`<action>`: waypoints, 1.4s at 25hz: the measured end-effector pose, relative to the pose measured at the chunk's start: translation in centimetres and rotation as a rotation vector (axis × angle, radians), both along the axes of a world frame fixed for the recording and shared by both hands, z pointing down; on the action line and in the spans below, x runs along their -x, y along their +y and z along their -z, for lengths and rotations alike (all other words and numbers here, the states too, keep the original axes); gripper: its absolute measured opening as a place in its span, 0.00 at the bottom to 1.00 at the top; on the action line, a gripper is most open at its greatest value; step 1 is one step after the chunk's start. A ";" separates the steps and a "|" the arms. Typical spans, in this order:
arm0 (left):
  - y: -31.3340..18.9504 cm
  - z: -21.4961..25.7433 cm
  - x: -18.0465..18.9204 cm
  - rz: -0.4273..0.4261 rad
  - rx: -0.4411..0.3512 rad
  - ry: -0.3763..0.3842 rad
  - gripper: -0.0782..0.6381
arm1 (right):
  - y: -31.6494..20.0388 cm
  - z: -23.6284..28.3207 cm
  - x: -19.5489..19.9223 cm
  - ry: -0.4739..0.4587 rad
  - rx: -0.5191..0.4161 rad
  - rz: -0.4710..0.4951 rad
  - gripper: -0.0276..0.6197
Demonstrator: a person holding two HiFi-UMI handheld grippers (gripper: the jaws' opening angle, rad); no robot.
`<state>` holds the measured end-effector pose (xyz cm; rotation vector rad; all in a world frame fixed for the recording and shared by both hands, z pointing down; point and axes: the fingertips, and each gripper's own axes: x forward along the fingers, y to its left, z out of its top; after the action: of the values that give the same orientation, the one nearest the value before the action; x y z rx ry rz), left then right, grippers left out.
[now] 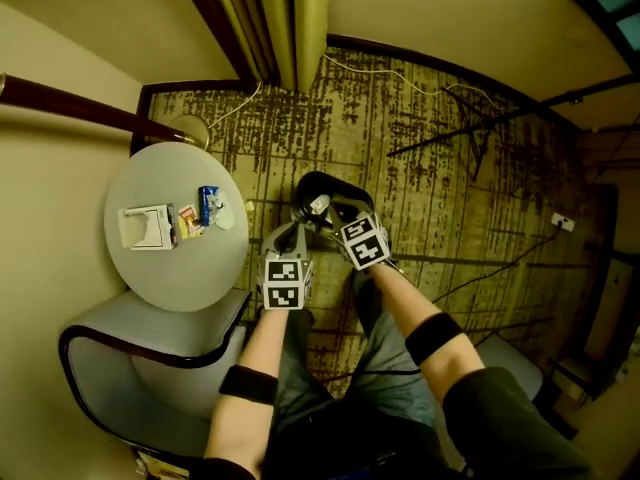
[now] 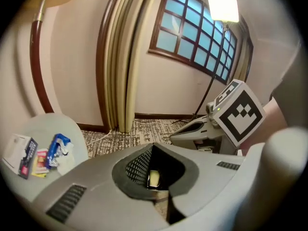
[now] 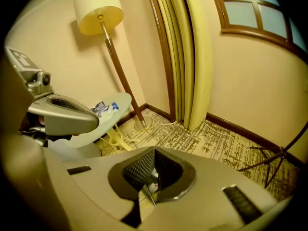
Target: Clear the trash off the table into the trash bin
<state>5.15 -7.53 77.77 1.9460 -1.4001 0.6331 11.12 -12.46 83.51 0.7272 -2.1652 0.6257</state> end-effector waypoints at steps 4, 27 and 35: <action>0.2 7.9 1.7 0.072 -0.053 -0.011 0.11 | -0.4 9.2 1.7 -0.035 -0.068 0.065 0.04; 21.0 28.5 20.6 0.597 -0.202 -0.198 0.11 | 17.8 32.7 20.8 -0.289 -0.224 0.641 0.04; 25.5 27.9 23.2 0.695 -0.213 -0.207 0.11 | 22.7 33.1 22.7 -0.289 -0.189 0.724 0.04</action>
<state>-18.06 17.96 49.82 1.4088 -2.1911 0.3630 -11.55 10.28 50.38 -0.0967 -2.5509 0.1459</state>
